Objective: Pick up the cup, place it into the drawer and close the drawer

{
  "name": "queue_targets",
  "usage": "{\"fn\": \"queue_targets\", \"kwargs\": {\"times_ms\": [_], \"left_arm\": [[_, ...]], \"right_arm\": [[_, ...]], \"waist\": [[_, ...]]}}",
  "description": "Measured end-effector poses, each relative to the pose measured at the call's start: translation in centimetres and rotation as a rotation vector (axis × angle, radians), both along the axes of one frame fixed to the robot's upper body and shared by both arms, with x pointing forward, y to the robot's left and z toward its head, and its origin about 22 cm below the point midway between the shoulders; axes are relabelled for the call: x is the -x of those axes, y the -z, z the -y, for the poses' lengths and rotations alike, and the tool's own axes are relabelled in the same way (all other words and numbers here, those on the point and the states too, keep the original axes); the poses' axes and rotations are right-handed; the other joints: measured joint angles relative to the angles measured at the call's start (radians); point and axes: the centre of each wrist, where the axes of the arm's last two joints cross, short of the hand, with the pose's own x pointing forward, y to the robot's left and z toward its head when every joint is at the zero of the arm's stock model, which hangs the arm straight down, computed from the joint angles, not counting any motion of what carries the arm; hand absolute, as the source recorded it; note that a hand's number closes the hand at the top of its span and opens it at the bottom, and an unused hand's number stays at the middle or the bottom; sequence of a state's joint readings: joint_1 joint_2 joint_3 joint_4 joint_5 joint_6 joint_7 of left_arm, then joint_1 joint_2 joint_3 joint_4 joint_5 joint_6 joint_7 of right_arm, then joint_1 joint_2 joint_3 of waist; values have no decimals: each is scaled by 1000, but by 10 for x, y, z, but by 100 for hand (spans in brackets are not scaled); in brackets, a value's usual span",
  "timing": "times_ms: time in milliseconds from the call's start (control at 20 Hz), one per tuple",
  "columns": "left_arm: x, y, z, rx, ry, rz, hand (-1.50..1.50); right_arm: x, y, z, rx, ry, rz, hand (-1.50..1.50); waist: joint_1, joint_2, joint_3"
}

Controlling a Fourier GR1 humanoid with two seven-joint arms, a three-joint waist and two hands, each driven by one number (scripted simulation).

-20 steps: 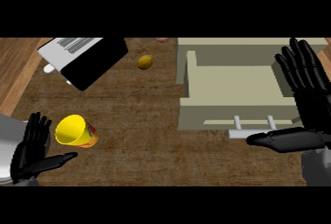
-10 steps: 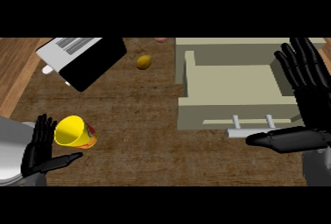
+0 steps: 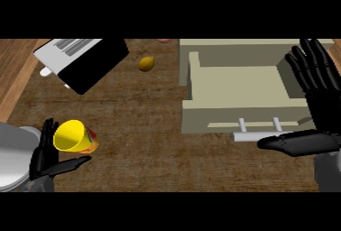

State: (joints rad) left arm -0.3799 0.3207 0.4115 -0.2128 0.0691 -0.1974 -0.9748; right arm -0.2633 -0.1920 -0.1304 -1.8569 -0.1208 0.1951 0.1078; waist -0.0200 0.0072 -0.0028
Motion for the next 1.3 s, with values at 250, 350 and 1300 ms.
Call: {"fn": "queue_targets", "kwargs": {"times_ms": [250, 350, 1300], "left_arm": [[-3, 1, 4, 2, 8, -4, -150], [-9, -2, 7, 8, 20, 3, -150], [-44, -14, 36, -55, -19, 212, 150]], "right_arm": [[-2, -3, -3, 0, 0, 7, -150], [-2, -9, -5, 0, -3, 9, -150], [0, -8, 2, 6, 2, -2, -150]], "waist": [[-2, 2, -1], [-4, 2, -1], [-8, 3, -1]]}}
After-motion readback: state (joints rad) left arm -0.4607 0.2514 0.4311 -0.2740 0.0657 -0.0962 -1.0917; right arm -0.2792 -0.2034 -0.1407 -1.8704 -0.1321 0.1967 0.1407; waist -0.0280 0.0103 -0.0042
